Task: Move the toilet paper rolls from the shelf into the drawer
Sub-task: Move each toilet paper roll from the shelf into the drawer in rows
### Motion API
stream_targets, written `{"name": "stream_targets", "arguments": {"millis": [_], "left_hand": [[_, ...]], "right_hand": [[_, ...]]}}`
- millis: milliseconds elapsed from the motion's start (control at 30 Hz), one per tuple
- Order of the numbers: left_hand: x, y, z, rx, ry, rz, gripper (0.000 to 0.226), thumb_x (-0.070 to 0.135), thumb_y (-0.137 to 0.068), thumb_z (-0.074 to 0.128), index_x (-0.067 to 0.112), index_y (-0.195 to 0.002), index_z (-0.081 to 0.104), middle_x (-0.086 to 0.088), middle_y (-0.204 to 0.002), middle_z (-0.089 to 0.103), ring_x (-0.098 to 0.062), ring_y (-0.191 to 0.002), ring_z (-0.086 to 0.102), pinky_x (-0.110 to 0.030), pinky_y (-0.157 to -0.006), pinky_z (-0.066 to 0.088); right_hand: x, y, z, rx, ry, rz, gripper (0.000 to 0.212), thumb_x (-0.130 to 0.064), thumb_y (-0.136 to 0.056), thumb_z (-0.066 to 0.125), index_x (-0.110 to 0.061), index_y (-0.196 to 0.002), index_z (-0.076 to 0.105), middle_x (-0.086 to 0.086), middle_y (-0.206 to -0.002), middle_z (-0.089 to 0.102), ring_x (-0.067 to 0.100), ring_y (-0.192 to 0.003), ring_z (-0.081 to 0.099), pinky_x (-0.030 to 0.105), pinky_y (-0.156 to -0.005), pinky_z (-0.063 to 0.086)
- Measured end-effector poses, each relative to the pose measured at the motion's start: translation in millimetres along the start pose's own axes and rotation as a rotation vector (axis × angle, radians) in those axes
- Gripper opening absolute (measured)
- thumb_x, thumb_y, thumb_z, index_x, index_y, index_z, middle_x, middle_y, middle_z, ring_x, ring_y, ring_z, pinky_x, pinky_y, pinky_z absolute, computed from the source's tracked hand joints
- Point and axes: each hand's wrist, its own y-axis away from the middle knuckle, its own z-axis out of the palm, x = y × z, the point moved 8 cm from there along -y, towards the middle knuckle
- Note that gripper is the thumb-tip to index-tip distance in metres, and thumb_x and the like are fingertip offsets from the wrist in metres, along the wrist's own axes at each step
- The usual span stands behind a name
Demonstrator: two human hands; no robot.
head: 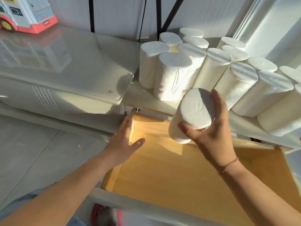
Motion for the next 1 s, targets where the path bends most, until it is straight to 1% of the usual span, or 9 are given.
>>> {"name": "stream_targets", "arguments": {"millis": [100, 167, 233, 300, 400, 433, 567, 700, 1000], "left_hand": [[9.3, -0.8, -2.5, 0.016, 0.06, 0.022, 0.078, 0.068, -0.084, 0.036, 0.057, -0.135, -0.021, 0.025, -0.149, -0.018, -0.001, -0.132, -0.001, -0.046, -0.109, 0.017], [9.6, -0.7, -2.8, 0.006, 0.103, 0.006, 0.071, 0.064, -0.088, 0.03, 0.051, -0.14, -0.016, 0.02, -0.154, -0.016, 0.0, -0.136, -0.003, -0.04, -0.109, 0.014], [4.6, -0.4, -2.0, -0.004, 0.112, -0.041, 0.066, 0.059, -0.093, 0.023, 0.038, -0.147, -0.009, 0.019, -0.155, -0.014, -0.002, -0.142, -0.003, -0.029, -0.107, 0.008], [3.7, 0.8, -2.1, -0.01, 0.113, -0.05, 0.064, 0.054, -0.095, 0.021, 0.033, -0.148, -0.007, 0.019, -0.156, -0.013, -0.002, -0.142, -0.002, -0.025, -0.104, 0.007], [4.8, 2.5, -1.2, -0.032, 0.129, -0.045, 0.065, 0.057, -0.094, 0.02, 0.033, -0.148, -0.009, 0.021, -0.155, -0.015, -0.002, -0.142, -0.004, -0.031, -0.11, 0.008], [4.3, 2.9, -0.6, -0.036, 0.129, -0.049, 0.067, 0.059, -0.093, 0.02, 0.034, -0.148, -0.01, 0.021, -0.154, -0.016, -0.002, -0.142, -0.004, -0.033, -0.111, 0.008], [2.0, 1.7, 1.6, -0.031, 0.118, -0.046, 0.074, 0.066, -0.087, 0.017, 0.035, -0.147, -0.011, 0.022, -0.154, -0.017, -0.002, -0.141, -0.005, -0.032, -0.109, 0.008], [-1.9, -2.1, 2.1, -0.015, 0.115, -0.044, 0.078, 0.072, -0.083, 0.017, 0.036, -0.147, -0.01, 0.023, -0.154, -0.016, 0.001, -0.139, -0.006, -0.033, -0.107, 0.007], [0.5, -5.3, 2.0, 0.005, 0.103, -0.023, 0.081, 0.078, -0.08, 0.023, 0.042, -0.145, -0.009, 0.021, -0.155, -0.01, -0.014, -0.145, 0.0, -0.049, -0.111, 0.014]], "right_hand": [[3.9, 32.7, 37.3, -0.226, -0.069, 0.016, 0.111, -0.05, -0.056, 0.08, -0.022, -0.147, 0.024, -0.01, -0.143, 0.04, -0.001, -0.133, 0.038, 0.008, -0.109, 0.025], [26.0, 47.8, 70.0, -0.364, -0.071, 0.119, 0.113, -0.048, -0.055, 0.081, -0.029, -0.148, 0.02, -0.013, -0.144, 0.039, 0.001, -0.134, 0.037, 0.014, -0.111, 0.027], [55.6, 59.6, 95.0, -0.436, -0.046, 0.242, 0.111, -0.04, -0.059, 0.085, -0.034, -0.148, 0.018, -0.013, -0.143, 0.037, 0.006, -0.13, 0.038, 0.025, -0.112, 0.034], [74.5, 63.3, 111.5, -0.455, -0.007, 0.263, 0.11, -0.036, -0.063, 0.086, -0.033, -0.149, 0.016, -0.012, -0.141, 0.036, 0.005, -0.123, 0.037, 0.024, -0.104, 0.04], [83.4, 58.7, 125.0, -0.448, 0.038, 0.218, 0.113, -0.04, -0.063, 0.085, -0.032, -0.149, 0.014, -0.015, -0.137, 0.033, -0.002, -0.117, 0.033, 0.003, -0.09, 0.033], [84.9, 58.0, 128.0, -0.451, 0.04, 0.215, 0.114, -0.041, -0.062, 0.085, -0.032, -0.15, 0.012, -0.014, -0.139, 0.033, -0.002, -0.117, 0.032, 0.0, -0.089, 0.031], [97.5, 64.7, 127.8, -0.451, -0.001, 0.29, 0.122, -0.043, -0.063, 0.085, -0.034, -0.151, 0.0, -0.018, -0.139, 0.032, -0.002, -0.122, 0.03, 0.006, -0.097, 0.03], [113.3, 68.9, 126.4, -0.523, 0.026, 0.348, 0.108, -0.042, -0.067, 0.083, -0.032, -0.149, 0.015, -0.012, -0.142, 0.041, 0.014, -0.131, 0.041, 0.024, -0.098, 0.035], [106.0, 49.9, 154.7, -0.517, 0.082, 0.333, 0.101, -0.043, -0.069, 0.081, -0.028, -0.147, 0.019, -0.002, -0.144, 0.046, 0.017, -0.127, 0.048, 0.027, -0.094, 0.049]]}}
